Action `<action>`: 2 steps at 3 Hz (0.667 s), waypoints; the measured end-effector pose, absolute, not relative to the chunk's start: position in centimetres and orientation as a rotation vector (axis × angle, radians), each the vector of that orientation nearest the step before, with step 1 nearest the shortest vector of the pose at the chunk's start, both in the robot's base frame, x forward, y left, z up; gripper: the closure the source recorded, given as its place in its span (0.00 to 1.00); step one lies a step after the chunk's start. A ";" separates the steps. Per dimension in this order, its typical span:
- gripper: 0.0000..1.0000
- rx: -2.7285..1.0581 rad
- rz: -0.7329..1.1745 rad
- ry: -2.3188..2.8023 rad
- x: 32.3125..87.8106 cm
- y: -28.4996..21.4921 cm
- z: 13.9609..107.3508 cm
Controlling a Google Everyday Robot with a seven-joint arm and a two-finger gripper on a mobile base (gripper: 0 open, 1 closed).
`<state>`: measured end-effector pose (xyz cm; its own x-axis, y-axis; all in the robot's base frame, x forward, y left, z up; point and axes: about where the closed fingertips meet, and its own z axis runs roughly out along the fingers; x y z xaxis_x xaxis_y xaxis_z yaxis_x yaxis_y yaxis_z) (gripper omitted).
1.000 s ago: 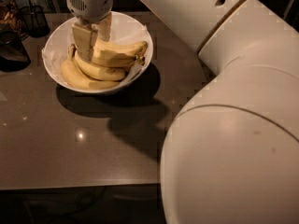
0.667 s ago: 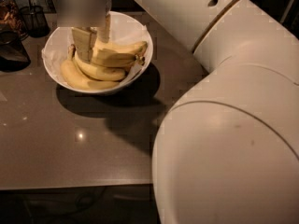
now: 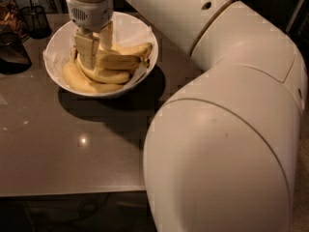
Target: Pick banana from white bowl
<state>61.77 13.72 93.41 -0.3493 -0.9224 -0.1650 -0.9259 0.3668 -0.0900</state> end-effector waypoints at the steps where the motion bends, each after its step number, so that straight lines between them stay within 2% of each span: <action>1: 0.62 -1.669 0.024 2.441 61.9 13.7 93.5; 2: 0.85 -1.655 0.010 2.454 62.1 13.3 93.2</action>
Offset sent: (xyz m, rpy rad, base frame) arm -0.0156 -0.0347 -0.0423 -0.1384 0.0667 -0.0493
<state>62.06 13.32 93.22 -0.3632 -0.9190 -0.1536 -0.9202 0.3797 -0.0957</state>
